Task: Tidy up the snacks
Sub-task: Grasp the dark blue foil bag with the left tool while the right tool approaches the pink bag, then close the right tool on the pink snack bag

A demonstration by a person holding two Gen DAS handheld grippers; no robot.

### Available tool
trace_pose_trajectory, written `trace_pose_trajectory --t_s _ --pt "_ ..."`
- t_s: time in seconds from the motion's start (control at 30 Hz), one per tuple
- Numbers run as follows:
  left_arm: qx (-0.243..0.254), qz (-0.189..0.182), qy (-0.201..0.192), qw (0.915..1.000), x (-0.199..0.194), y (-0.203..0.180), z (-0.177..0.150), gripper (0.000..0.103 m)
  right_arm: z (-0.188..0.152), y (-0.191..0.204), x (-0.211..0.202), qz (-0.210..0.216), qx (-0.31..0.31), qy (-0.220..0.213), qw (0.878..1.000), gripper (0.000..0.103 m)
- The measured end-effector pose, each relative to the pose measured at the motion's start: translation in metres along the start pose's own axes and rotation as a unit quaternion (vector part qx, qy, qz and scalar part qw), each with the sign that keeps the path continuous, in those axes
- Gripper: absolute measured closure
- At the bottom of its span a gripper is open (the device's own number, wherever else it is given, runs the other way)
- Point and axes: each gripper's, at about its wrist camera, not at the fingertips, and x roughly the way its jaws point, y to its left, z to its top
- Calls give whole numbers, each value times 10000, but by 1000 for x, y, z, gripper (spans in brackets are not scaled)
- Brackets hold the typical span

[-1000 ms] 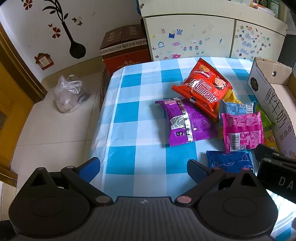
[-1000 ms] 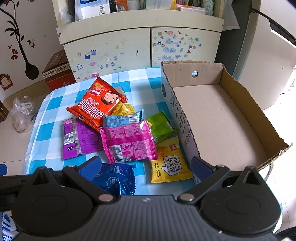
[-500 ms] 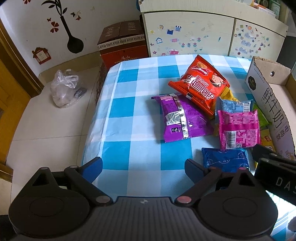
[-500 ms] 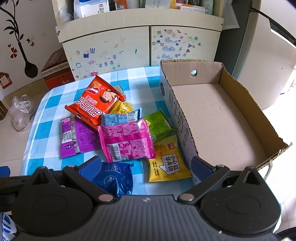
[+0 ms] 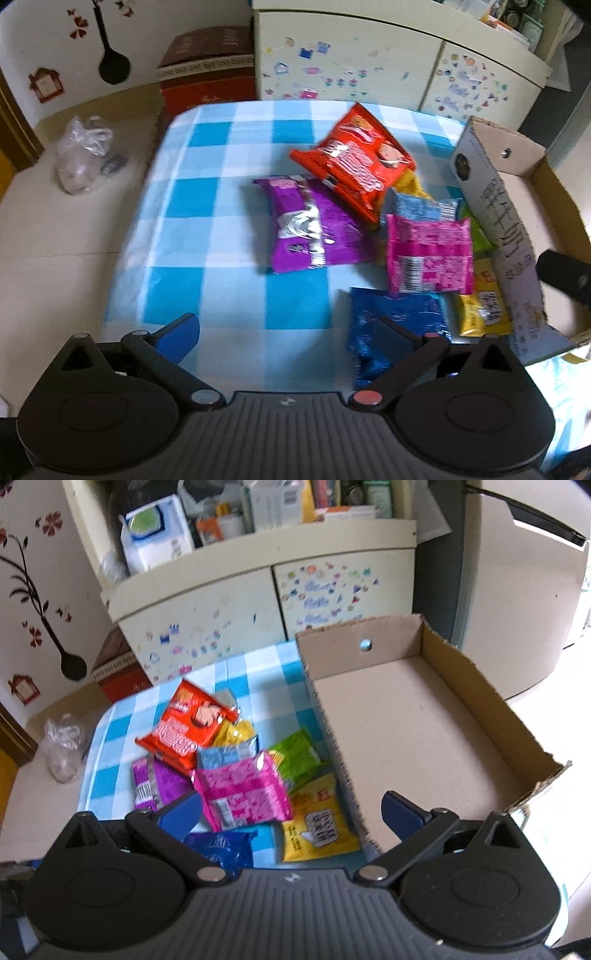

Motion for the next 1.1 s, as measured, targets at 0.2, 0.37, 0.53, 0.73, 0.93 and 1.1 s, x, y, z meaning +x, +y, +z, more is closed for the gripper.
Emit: trace_pose_trajectory --t_s 0.2,0.37,0.53,0.73,0.93,1.1 --pt "240 -497 23 9985 7 -21 -6 1 7 -22 -14 373 364 -239 9984 1" --pt "391 -802 -49 9960 13 -37 -12 1 7 -33 -16 597 497 -284 9966 1" --pt "566 -937 -66 9940 20 -50 -17 1 4 -40 -15 762 676 -229 9945 1" --pt "579 -763 -36 9954 35 -50 -20 1 2 -33 -10 998 646 -216 9927 1" --pt "149 -1036 -34 9945 38 -32 -20 15 0 -24 -2 1252 516 -149 9907 9" --pt "-80 -886 -114 9960 32 -14 -20 20 -3 -23 10 1319 527 -41 9898 12"
